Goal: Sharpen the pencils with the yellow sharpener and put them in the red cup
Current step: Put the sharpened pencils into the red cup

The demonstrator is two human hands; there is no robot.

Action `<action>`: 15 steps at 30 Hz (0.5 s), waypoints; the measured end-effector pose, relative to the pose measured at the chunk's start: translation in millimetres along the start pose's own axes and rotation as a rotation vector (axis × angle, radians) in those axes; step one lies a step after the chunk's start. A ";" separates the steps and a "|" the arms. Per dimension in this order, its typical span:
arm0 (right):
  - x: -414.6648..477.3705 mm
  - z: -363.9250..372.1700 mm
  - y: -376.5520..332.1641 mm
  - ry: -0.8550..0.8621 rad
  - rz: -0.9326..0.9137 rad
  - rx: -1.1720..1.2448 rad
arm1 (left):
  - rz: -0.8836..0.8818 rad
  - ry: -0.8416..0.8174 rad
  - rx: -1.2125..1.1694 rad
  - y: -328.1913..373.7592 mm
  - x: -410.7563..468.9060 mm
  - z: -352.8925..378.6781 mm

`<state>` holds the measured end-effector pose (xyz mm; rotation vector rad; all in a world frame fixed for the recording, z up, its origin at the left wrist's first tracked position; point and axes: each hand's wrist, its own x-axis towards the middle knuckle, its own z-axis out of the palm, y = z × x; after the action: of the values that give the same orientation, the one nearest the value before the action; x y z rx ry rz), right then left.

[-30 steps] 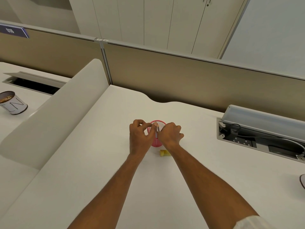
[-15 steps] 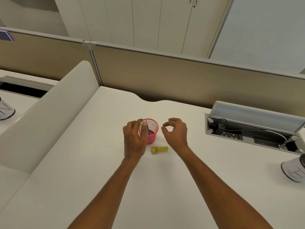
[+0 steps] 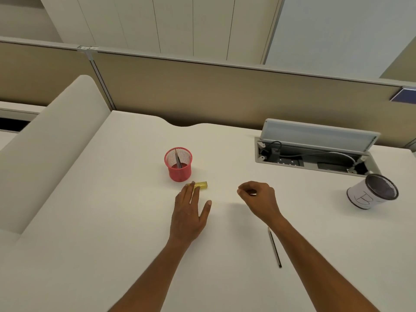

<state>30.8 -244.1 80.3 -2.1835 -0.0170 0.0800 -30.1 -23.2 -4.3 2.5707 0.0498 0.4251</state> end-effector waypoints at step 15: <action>-79.0 -35.4 63.4 0.060 0.134 -0.023 | 0.006 -0.254 0.198 -10.3 -38.0 20.2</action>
<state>-46.9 -312.9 52.8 -2.2068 0.1636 0.0909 -59.5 -28.9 -36.9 2.8003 -0.0078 0.0960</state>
